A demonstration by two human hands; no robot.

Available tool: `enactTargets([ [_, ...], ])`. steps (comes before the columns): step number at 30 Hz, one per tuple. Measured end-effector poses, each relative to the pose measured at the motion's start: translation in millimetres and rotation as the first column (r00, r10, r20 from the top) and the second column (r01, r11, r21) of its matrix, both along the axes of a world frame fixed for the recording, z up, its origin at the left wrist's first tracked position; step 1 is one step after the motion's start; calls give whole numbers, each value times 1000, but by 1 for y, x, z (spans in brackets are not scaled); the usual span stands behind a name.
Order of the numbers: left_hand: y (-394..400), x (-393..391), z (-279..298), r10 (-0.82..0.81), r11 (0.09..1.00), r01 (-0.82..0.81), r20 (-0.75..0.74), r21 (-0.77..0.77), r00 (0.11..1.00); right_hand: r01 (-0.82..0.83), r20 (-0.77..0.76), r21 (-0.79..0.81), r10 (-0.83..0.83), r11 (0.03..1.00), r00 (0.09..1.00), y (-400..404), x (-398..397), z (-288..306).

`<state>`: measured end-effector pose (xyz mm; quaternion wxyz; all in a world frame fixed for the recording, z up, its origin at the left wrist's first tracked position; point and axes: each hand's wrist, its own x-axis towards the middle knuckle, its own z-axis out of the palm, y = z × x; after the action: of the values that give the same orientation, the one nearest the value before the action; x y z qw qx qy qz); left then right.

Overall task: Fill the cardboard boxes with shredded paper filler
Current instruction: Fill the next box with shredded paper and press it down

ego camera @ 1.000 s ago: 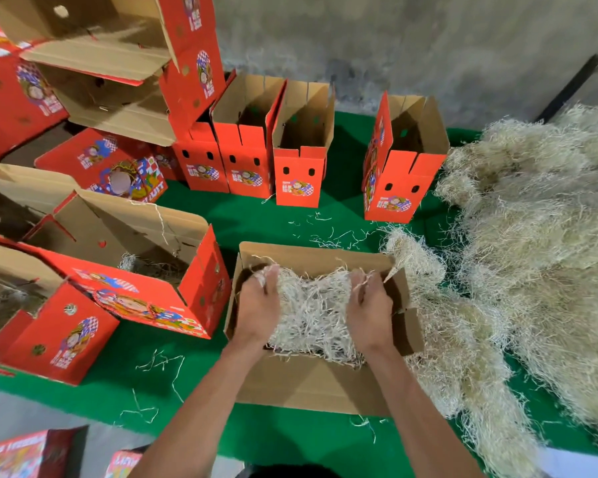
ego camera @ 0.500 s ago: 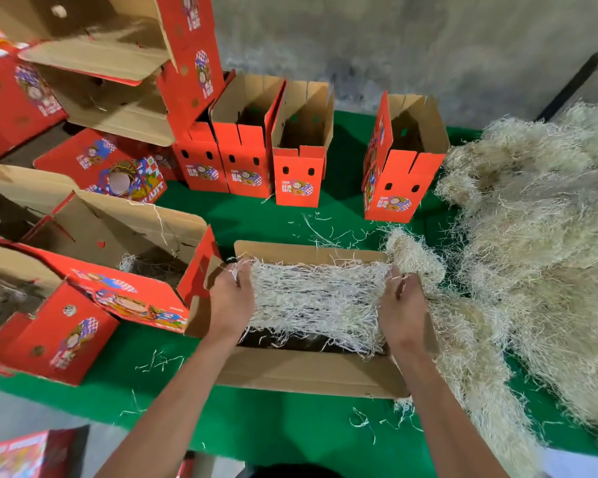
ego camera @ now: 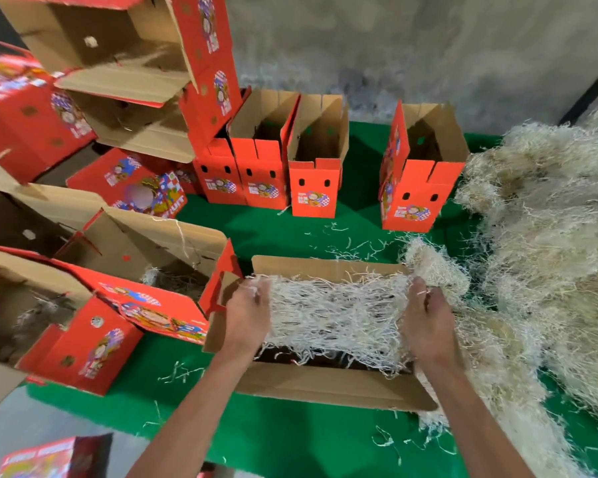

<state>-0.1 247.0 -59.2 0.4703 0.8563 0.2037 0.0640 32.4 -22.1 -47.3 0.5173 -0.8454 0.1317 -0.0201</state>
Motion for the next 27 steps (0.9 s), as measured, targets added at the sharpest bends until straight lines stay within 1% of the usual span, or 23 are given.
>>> enactTargets([
  [2,-1,0,0,-11,996,9,24,83,1000,-41,45,-69,44,997,998,8,1,1],
  [4,-1,1,-1,-35,991,29,42,131,999,-131,27,-82,133,988,991,15,2,2],
  [7,-2,-1,-5,-83,985,76,43,153,996,-275,-89,-5,274,961,958,20,2,-3],
  [9,-2,-3,-5,-95,989,84,80,125,992,-299,-121,56,304,952,945,19,0,-7],
  [11,6,-3,-3,0,998,-9,141,64,990,-244,-60,127,253,961,966,11,0,-7],
  [13,17,-4,1,93,996,-94,187,-5,978,-107,-30,182,115,977,993,-2,4,-7],
  [15,21,-7,4,92,996,-90,196,-19,976,-15,-24,195,20,981,1000,-11,7,-8],
  [18,18,-7,8,109,994,-109,227,-10,968,-8,42,172,1,985,999,-8,6,-5],
  [20,18,-4,13,127,992,-117,236,-57,963,-22,43,195,13,981,999,-3,3,1],
  [21,16,-3,16,96,992,-73,249,-100,964,-27,30,193,22,981,999,0,3,5],
  [22,11,-3,21,28,994,2,276,-108,961,-43,12,191,42,981,999,5,1,13],
  [24,-2,-3,27,-161,984,175,308,-20,938,-82,28,226,78,971,997,16,-4,28],
  [25,-10,-3,30,-246,966,259,281,-9,928,-108,24,273,105,956,994,24,-7,34],
  [26,-17,-2,34,-293,947,314,220,-65,930,-133,14,312,136,941,991,33,-12,43],
  [27,-24,-1,39,-319,927,339,136,-161,938,-169,21,342,172,924,985,40,-15,46],
])
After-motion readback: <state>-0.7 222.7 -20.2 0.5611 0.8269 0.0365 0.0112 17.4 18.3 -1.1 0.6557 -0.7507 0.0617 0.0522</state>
